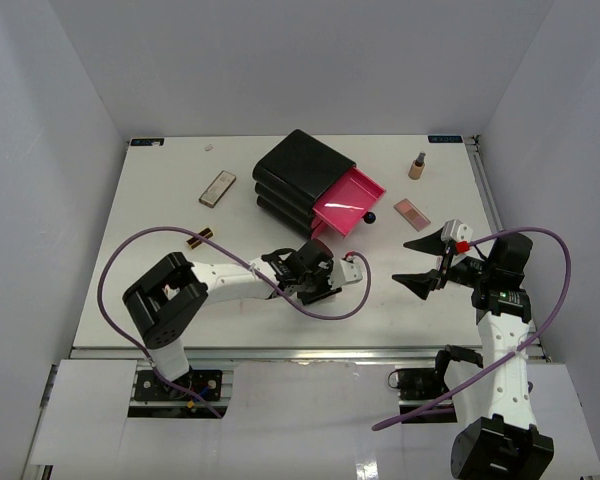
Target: Organize the makeup
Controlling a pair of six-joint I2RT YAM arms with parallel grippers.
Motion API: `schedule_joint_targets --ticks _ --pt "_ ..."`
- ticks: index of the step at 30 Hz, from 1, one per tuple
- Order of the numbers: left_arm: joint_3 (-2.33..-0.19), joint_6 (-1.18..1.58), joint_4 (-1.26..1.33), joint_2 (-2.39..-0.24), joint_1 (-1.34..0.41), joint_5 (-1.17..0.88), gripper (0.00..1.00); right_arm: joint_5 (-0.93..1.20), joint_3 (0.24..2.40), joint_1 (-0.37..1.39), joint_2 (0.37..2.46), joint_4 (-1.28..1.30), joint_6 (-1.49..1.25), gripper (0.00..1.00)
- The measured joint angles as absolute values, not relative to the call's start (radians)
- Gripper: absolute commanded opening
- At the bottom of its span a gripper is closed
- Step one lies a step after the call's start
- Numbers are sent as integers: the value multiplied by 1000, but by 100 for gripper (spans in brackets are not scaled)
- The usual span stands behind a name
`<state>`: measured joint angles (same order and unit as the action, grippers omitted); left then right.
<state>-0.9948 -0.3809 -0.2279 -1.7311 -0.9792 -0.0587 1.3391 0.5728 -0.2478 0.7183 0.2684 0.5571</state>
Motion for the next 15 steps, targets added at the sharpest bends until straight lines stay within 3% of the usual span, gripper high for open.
schedule_joint_targets --ticks 6,15 --pt "-997 -366 -237 -1729 -979 -59 3 1340 573 -248 713 268 557 86" --pt "-1067 -269 -308 -1576 -979 -77 0 1342 573 -248 713 268 556 86"
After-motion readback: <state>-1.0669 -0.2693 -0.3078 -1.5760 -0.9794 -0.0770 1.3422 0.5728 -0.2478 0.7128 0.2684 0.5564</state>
